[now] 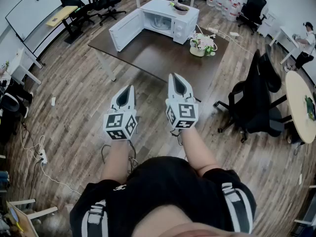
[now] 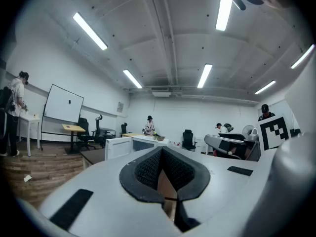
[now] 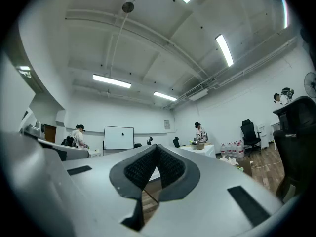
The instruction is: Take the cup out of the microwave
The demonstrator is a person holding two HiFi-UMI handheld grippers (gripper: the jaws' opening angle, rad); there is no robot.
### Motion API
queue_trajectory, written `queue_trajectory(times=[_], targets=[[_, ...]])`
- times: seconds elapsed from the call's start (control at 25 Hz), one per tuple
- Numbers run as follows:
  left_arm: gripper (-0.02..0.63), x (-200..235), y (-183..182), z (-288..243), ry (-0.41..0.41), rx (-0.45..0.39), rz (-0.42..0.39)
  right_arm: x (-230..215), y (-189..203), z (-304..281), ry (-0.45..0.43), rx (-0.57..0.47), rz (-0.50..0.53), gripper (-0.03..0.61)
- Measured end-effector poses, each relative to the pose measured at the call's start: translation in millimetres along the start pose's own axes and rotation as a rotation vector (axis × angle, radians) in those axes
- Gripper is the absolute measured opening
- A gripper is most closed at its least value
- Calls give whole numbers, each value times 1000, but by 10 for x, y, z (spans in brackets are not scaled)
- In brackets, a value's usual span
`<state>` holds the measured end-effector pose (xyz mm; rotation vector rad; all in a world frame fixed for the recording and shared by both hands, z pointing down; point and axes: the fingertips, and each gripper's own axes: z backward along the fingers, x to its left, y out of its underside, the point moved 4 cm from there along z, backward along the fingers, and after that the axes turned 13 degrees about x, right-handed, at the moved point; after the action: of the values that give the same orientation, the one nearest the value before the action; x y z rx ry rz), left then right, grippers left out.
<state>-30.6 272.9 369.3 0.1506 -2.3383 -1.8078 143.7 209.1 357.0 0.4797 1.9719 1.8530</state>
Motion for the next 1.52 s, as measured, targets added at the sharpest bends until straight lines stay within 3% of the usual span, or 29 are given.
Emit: queue_trajectory(times=[0.56,1.0,1.28,1.52], targets=[[0,161,-94,36,24,-52,-63,177,32,-90,20,-6,0,2],[0,436,73,24,63,-21,-65,415,162,-238,51,4,-11,2],[0,633,12,-396,60,-26,-69,233,192,-720,55,-7,-16,0],[0,954,-104,-1255,42,-22,-68,-74,237,-1620,23,-20,3,2]])
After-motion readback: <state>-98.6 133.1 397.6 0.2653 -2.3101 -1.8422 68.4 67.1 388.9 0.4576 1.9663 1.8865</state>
